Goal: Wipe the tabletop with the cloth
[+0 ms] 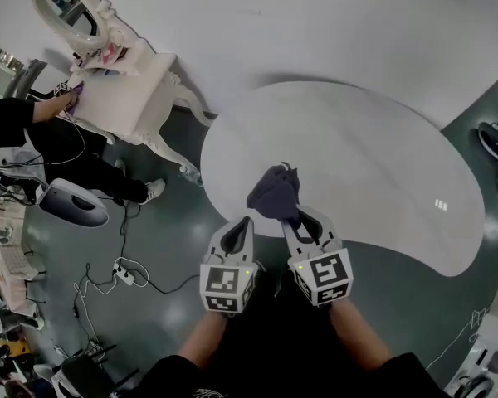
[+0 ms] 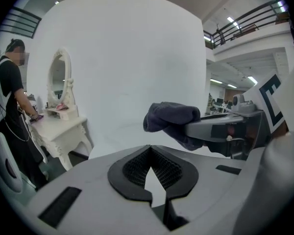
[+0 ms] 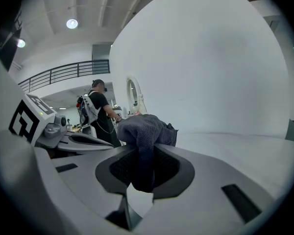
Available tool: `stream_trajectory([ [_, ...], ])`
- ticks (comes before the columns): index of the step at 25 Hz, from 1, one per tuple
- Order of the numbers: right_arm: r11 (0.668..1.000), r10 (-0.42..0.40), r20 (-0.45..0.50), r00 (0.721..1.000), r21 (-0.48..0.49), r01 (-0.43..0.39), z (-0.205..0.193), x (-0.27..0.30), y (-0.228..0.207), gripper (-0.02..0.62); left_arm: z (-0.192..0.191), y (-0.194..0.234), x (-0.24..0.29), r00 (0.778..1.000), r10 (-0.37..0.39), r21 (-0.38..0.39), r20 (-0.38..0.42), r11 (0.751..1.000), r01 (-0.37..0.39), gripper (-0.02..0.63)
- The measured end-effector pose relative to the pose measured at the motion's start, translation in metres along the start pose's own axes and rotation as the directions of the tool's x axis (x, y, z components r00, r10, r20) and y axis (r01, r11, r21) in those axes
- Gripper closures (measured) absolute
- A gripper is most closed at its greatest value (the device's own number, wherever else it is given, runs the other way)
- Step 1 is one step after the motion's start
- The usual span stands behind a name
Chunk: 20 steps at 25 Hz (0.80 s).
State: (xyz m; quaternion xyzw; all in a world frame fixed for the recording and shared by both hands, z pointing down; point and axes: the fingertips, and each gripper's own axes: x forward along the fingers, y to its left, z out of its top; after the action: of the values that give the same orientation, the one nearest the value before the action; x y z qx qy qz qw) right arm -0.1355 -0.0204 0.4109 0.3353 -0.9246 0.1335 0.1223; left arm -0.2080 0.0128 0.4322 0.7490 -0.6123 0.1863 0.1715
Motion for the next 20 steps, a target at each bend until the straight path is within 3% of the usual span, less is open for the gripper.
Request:
stream_trajectory([
  [7, 0.991, 0.095, -0.111, 0.989, -0.085, -0.104, 0.020, 0.083, -0.012, 0.535, 0.005, 0.039, 0.036, 0.999, 0.026, -0.047, -0.019, 0.999, -0.027, 0.600],
  [15, 0.987, 0.088, -0.156, 0.984, -0.120, -0.107, 0.079, 0.197, -0.054, 0.535, 0.024, 0.096, 0.108, 1.000, 0.014, -0.103, -0.010, 0.995, -0.015, 0.600],
  [20, 0.992, 0.118, -0.260, 0.958, -0.016, -0.127, 0.060, 0.278, -0.071, 0.535, 0.020, 0.133, 0.145, 0.999, -0.013, -0.180, -0.035, 0.984, 0.007, 0.600],
])
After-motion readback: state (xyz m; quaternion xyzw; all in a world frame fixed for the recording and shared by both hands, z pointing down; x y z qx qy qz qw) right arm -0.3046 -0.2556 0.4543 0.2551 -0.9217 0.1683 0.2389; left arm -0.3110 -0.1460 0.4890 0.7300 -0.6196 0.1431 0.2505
